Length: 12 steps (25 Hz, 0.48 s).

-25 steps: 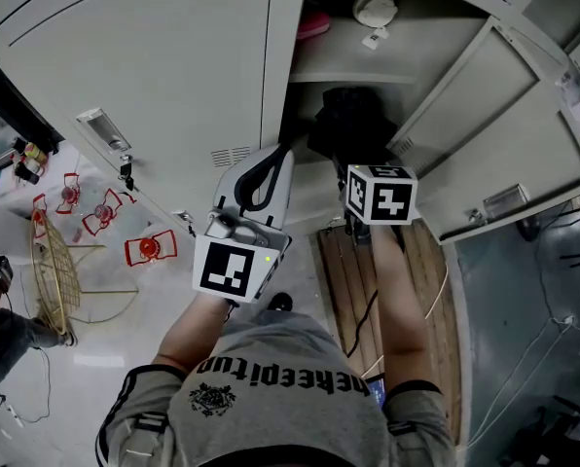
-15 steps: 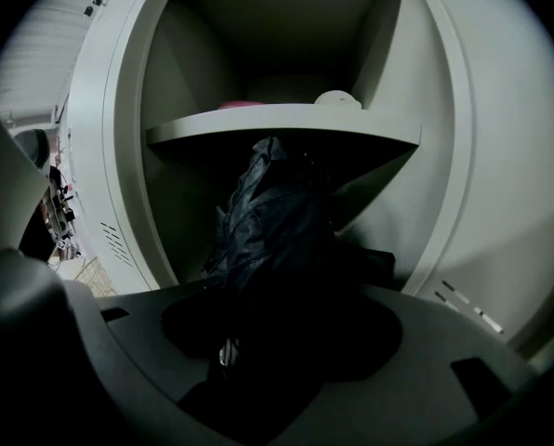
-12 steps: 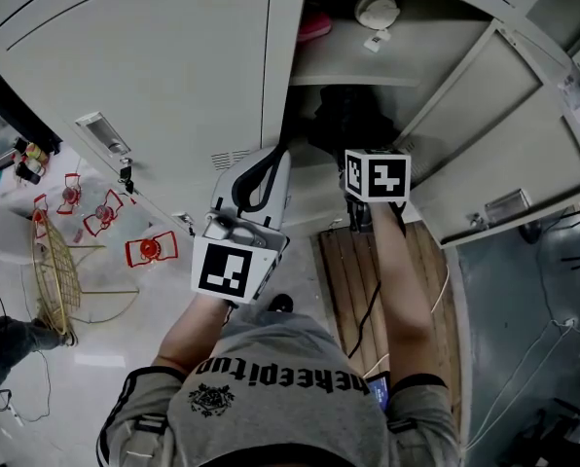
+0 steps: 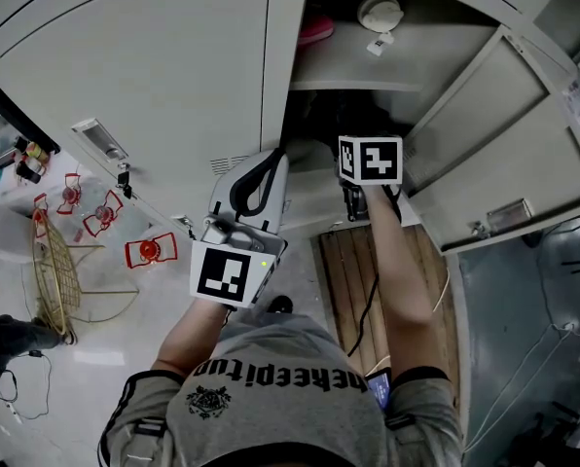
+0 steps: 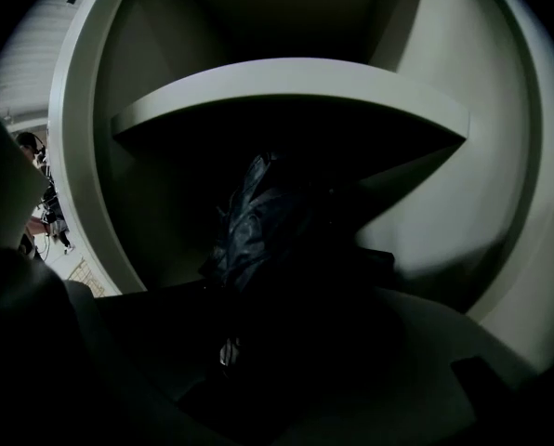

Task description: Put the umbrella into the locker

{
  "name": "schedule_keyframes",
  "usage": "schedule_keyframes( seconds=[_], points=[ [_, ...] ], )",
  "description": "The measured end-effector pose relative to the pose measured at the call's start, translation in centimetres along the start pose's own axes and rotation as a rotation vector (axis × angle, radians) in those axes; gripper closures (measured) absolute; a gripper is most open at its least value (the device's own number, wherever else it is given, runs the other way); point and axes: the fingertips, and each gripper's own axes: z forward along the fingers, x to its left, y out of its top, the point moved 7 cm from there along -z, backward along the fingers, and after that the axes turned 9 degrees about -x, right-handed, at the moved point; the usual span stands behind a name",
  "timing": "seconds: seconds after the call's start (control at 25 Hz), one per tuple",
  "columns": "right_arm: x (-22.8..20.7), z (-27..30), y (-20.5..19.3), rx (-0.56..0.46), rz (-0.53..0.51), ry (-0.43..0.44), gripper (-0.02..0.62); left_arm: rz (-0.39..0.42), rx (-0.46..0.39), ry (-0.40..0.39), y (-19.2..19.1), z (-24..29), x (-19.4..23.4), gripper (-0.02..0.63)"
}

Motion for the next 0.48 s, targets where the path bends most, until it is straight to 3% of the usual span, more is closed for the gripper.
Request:
schedule_keyframes(
  seconds=[0.48],
  points=[
    [-0.2,3.0,0.6,0.031,-0.008,0.007,0.344,0.017,0.015,0.027,-0.5,0.1,0.6,0.603]
  ],
)
